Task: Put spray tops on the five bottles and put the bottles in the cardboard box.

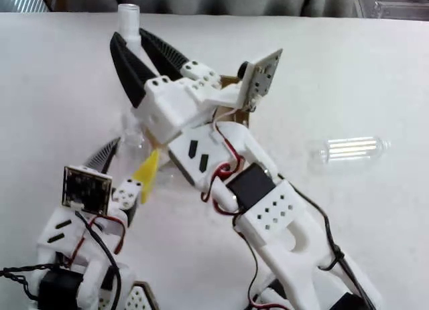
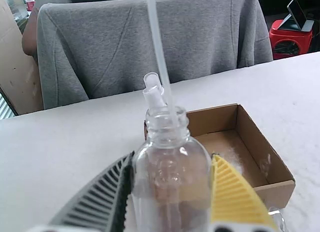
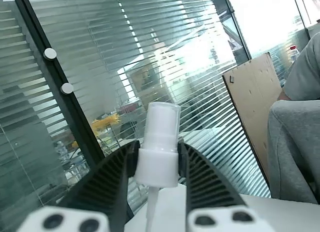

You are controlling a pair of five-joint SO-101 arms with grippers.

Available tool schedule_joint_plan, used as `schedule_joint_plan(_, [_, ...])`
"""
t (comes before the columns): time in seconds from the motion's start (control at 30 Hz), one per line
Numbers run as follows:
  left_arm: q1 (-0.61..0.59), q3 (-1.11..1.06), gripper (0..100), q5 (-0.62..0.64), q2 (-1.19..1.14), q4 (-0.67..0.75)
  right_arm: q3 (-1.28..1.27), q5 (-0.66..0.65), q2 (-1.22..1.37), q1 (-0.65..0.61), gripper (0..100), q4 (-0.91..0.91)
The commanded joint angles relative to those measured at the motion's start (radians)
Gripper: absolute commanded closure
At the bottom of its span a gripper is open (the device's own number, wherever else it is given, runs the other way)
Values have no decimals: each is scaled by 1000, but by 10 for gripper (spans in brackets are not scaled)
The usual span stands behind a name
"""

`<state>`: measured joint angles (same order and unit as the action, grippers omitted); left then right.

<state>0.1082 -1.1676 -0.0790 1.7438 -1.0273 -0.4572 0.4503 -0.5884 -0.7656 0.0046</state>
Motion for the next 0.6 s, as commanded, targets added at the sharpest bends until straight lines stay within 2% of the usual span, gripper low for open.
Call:
schedule_joint_plan(0.0, [12, 6, 957, 14, 4, 28, -3, -11, -38, -4, 985, -22])
schedule_joint_plan(0.57, [4, 6, 956, 14, 4, 28, -265, -9, -143, -36, 984, -21])
